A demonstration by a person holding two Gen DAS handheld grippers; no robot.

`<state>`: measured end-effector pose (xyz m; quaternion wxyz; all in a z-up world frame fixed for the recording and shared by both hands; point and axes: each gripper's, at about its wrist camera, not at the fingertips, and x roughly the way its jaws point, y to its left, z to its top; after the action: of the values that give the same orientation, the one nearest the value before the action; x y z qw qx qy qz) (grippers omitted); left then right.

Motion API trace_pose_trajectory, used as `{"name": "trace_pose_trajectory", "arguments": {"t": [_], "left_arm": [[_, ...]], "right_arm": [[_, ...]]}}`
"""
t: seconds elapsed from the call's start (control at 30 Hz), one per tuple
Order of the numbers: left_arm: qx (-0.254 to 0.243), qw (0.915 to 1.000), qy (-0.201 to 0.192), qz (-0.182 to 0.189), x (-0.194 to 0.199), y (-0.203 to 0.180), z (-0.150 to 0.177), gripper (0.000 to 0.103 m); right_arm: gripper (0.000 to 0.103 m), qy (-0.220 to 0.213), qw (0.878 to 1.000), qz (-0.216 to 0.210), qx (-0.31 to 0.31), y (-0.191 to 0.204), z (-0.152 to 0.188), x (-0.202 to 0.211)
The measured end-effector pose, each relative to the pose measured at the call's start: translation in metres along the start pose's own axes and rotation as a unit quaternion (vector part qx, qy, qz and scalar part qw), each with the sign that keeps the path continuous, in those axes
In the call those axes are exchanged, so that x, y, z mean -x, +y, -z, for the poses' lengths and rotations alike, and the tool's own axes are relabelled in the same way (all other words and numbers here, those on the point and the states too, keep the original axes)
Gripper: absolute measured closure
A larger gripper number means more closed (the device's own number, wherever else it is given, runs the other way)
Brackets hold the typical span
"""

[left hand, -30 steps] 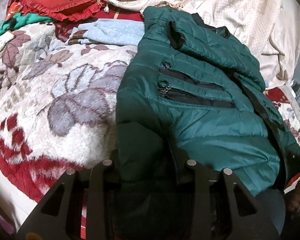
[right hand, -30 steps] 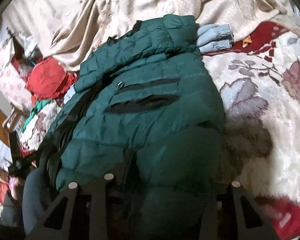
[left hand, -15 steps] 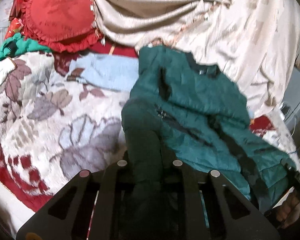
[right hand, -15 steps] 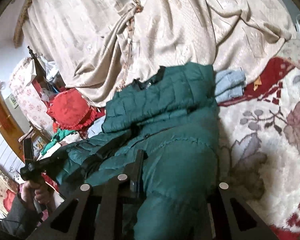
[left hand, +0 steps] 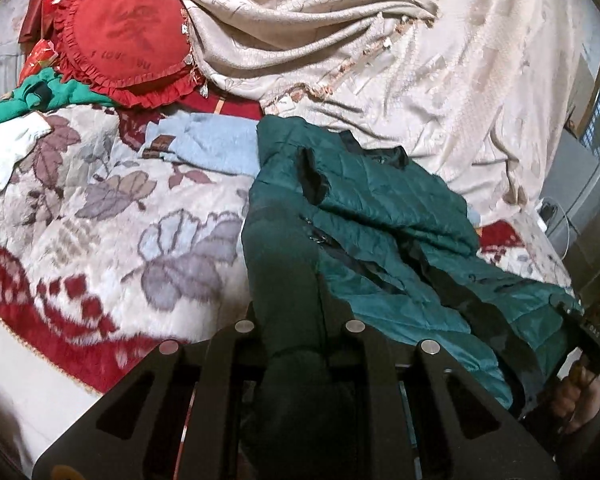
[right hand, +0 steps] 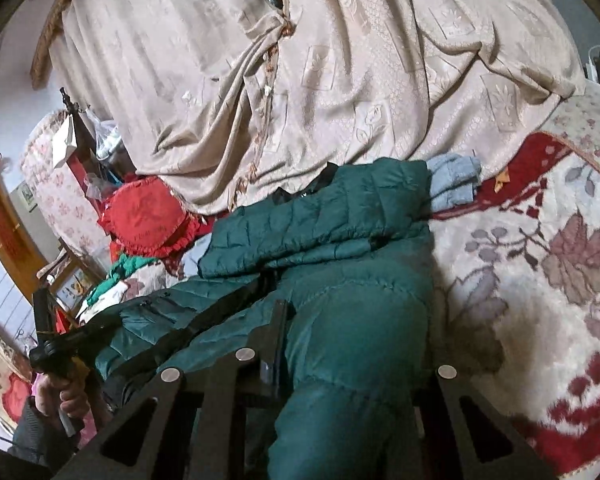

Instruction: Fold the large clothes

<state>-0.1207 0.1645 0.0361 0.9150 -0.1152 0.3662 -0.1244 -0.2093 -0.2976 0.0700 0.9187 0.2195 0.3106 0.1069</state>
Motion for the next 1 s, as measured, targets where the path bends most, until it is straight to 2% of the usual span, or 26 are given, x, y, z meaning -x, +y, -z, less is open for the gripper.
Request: {"name": "trace_pose_trajectory", "arguments": {"t": [0.1, 0.23, 0.37, 0.47, 0.63, 1.0], "left_arm": [[-0.019, 0.9996, 0.006, -0.02, 0.0, -0.008, 0.008, 0.091], [-0.023, 0.999, 0.001, -0.039, 0.01, -0.017, 0.011, 0.091], [-0.05, 0.9969, -0.011, -0.061, 0.025, -0.034, 0.019, 0.091], [-0.05, 0.9959, -0.021, -0.073, 0.029, -0.04, 0.023, 0.091], [-0.049, 0.9935, -0.018, -0.101, 0.026, -0.043, 0.026, 0.091], [-0.045, 0.9944, -0.02, -0.094, 0.032, -0.039, 0.028, 0.091]], "right_arm": [[0.086, 0.014, 1.0, 0.015, 0.0, 0.0, 0.004, 0.001], [0.086, 0.017, 1.0, 0.024, 0.008, 0.002, 0.011, 0.009], [0.086, 0.014, 0.999, 0.042, 0.01, 0.0, 0.016, 0.018], [0.086, 0.017, 0.999, 0.051, 0.001, -0.002, 0.017, 0.017], [0.086, 0.018, 0.997, 0.068, 0.024, 0.007, 0.021, 0.016], [0.086, 0.01, 0.996, 0.075, 0.04, 0.012, 0.023, 0.024]]}}
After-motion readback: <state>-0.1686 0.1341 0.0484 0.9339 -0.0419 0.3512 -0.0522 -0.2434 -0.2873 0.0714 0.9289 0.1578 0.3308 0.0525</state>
